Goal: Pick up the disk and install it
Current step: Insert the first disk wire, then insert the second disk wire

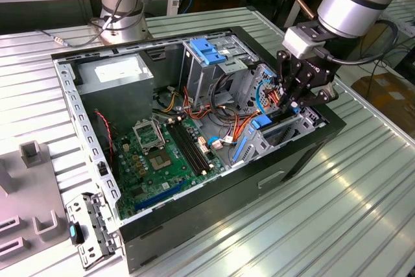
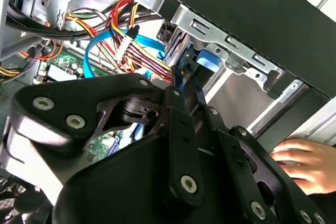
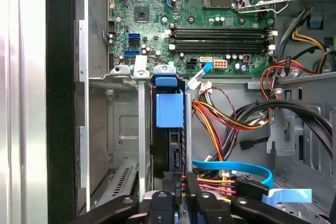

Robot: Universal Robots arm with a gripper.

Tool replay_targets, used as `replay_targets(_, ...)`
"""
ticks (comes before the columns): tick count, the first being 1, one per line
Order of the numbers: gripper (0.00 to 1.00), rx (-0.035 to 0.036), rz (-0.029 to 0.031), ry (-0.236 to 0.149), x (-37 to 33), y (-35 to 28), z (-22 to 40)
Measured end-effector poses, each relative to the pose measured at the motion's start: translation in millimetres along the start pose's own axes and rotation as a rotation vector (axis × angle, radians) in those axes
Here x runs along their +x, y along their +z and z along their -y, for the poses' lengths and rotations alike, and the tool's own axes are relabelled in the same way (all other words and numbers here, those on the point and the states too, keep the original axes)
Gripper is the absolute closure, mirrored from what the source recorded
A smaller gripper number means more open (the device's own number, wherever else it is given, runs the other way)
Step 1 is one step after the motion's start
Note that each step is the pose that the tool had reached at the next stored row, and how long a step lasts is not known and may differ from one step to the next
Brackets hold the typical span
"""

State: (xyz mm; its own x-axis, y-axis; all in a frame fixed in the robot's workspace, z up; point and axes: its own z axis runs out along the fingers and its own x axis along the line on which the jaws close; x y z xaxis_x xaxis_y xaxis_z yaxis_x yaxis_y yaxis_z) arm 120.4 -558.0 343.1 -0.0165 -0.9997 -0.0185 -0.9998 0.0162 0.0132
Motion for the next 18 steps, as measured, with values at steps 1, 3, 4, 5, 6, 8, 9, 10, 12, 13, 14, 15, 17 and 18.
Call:
replay_targets(1,0.76,0.0000,-0.0001,0.000,-0.1,-1.4,0.0)
replay_targets(3,0.76,0.0001,0.0000,0.000,-0.1,-5.9,-0.1)
replay_targets(4,0.76,0.0001,-0.0002,0.000,-0.2,-9.3,-0.2)
replay_targets(5,0.76,0.0000,0.0000,0.000,-0.2,-10.2,-0.2)
replay_targets(6,0.76,0.0001,0.0002,0.000,-0.2,-10.2,-0.2)
replay_targets(8,0.78,0.0001,-0.0001,0.000,-0.2,-10.5,-0.2)
replay_targets(9,0.89,0.0001,0.0000,0.000,-0.2,-10.6,-0.2)
replay_targets(10,0.89,0.0000,-0.0001,0.000,-0.2,-10.7,-0.2)
replay_targets(12,0.89,0.0001,0.0000,0.000,-0.2,-10.8,-0.2)
replay_targets(13,0.89,0.0000,-0.0002,0.000,-0.2,-11.0,-0.2)
replay_targets(14,0.89,0.0001,-0.0001,0.000,-0.2,-11.0,-0.2)
replay_targets(15,0.89,0.0001,-0.0001,0.000,-0.2,-11.4,-0.2)
replay_targets(17,0.89,0.0000,-0.0002,0.000,-0.2,-12.0,-0.2)
replay_targets(18,0.89,0.0001,-0.0001,0.000,-0.2,-12.1,-0.2)
